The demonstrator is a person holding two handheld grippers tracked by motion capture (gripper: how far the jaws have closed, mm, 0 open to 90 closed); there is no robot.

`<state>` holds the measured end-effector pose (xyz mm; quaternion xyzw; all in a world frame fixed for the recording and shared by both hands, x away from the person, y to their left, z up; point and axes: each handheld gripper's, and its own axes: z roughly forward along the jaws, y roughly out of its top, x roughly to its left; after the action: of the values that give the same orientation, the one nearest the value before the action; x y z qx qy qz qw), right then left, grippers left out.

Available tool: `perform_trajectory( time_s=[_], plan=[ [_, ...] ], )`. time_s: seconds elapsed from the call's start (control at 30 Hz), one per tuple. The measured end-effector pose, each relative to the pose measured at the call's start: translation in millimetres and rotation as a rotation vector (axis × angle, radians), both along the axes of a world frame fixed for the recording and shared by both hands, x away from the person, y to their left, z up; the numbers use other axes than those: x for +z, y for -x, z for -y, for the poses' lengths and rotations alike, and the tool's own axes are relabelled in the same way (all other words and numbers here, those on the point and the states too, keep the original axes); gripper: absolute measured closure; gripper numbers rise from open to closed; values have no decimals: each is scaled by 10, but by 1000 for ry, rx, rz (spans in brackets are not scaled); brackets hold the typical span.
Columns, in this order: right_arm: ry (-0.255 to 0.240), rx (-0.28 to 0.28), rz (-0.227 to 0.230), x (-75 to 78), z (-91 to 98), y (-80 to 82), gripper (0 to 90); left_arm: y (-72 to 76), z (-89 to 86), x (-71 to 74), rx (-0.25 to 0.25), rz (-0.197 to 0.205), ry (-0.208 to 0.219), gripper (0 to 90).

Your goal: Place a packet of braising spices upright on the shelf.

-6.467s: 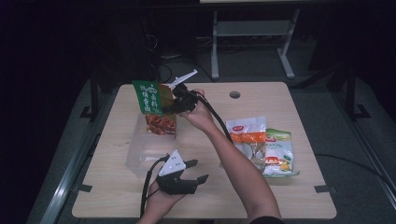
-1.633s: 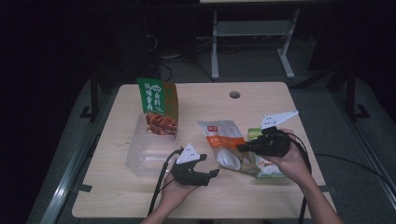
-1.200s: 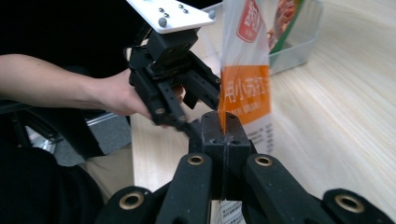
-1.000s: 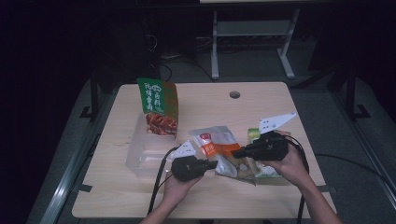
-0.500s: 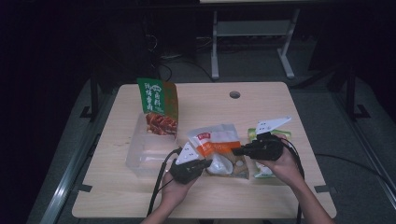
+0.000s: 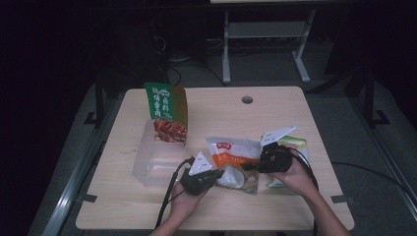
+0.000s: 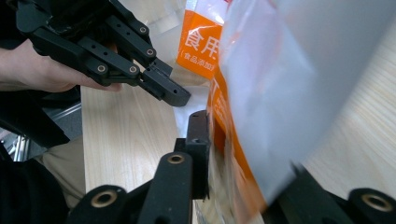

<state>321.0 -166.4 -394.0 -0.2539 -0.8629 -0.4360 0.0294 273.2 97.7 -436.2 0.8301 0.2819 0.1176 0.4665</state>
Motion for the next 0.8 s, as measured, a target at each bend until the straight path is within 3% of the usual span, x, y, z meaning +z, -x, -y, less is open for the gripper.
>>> perform_trajectory(
  time_s=[0.13, 0.33, 0.53, 0.8],
  plan=[
    [13, 6, -4, -15, -81, -22, 761, 1, -12, 0, -4, -3, 1, 890],
    [24, -5, -7, -24, -110, -35, 886, 6, -50, 9, -10, -19, 4, 874],
    [-7, -8, -3, 14, -76, 2, 896, 16, -95, 31, -8, -33, 10, 778],
    [0, -45, 55, 173, -5, 40, 897, 53, -111, 47, -15, -43, 9, 703]
  ],
)
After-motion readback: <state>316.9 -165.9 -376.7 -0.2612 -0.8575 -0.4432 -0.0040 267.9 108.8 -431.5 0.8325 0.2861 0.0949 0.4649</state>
